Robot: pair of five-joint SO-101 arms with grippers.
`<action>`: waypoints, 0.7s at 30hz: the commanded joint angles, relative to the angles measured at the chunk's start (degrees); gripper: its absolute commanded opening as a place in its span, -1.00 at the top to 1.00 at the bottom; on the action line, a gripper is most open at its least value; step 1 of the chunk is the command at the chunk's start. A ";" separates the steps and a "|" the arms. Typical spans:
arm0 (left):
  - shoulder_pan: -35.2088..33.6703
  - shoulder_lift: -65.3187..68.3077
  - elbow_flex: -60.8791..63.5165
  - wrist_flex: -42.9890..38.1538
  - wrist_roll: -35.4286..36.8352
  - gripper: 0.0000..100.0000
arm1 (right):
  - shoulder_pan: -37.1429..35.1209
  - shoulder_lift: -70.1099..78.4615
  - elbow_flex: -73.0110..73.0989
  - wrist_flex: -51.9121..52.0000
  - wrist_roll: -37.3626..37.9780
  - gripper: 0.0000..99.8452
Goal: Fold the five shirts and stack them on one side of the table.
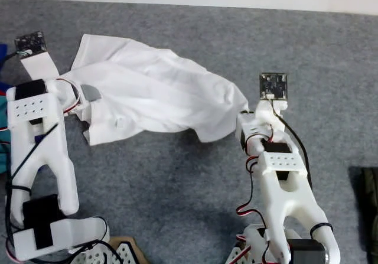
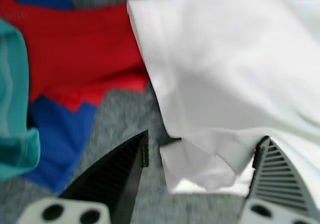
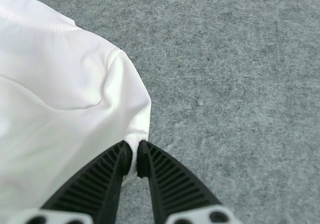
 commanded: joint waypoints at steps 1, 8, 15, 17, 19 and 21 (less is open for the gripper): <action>-0.75 -6.99 -2.95 5.01 0.62 0.34 | -0.40 -2.07 -0.13 -1.19 0.62 0.98; -2.95 -6.64 -2.86 3.69 0.62 0.34 | -0.40 -1.98 0.75 -1.36 0.79 0.98; -7.69 -8.31 -4.26 4.22 0.62 0.34 | -1.36 -2.07 1.01 -1.36 0.88 0.98; -7.60 -9.36 -1.36 5.63 0.62 0.34 | -1.54 -2.07 1.01 -1.36 0.88 0.98; -5.67 -10.24 2.86 6.42 0.53 0.34 | -1.54 -2.07 1.01 -1.36 0.88 0.98; -3.82 -11.12 7.96 6.24 0.44 0.34 | -1.54 -2.07 1.01 -1.36 0.88 0.98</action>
